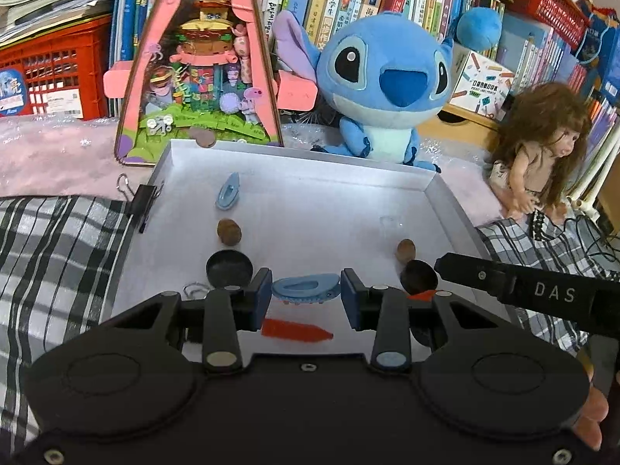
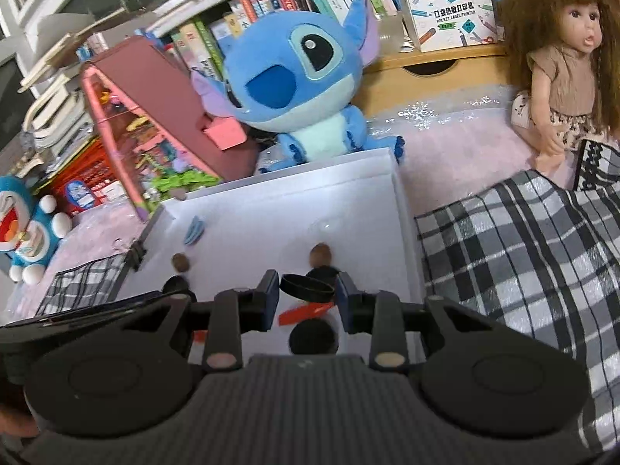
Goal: Organize rigid objects
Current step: 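Carry the blue piece and black puck over the white box with both tools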
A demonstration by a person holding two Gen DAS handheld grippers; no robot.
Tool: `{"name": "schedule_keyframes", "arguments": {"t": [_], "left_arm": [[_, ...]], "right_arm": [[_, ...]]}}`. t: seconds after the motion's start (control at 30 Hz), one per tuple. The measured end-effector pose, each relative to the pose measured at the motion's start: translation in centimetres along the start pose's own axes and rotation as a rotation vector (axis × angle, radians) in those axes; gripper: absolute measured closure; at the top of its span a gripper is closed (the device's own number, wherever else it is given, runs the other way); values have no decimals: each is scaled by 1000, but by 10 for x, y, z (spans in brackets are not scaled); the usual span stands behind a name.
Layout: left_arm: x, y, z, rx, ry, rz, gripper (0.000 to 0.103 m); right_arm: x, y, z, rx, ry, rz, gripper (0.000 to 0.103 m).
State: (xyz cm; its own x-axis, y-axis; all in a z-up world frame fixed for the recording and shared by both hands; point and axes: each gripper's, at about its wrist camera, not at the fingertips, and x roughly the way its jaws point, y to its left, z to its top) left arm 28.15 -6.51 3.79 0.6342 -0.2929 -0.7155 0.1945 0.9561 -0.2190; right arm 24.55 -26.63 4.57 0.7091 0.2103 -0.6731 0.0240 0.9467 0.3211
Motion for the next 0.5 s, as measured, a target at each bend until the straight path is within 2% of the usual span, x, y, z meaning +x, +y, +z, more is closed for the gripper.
{"name": "schedule_keyframes", "arguments": {"t": [0.17, 0.5], "left_arm": [[12, 0, 4, 3, 8, 26, 67], [28, 5, 6, 8, 14, 49, 67]], "right_arm": [[14, 1, 4, -12, 16, -27, 65], [28, 15, 8, -125, 9, -108, 65]]}}
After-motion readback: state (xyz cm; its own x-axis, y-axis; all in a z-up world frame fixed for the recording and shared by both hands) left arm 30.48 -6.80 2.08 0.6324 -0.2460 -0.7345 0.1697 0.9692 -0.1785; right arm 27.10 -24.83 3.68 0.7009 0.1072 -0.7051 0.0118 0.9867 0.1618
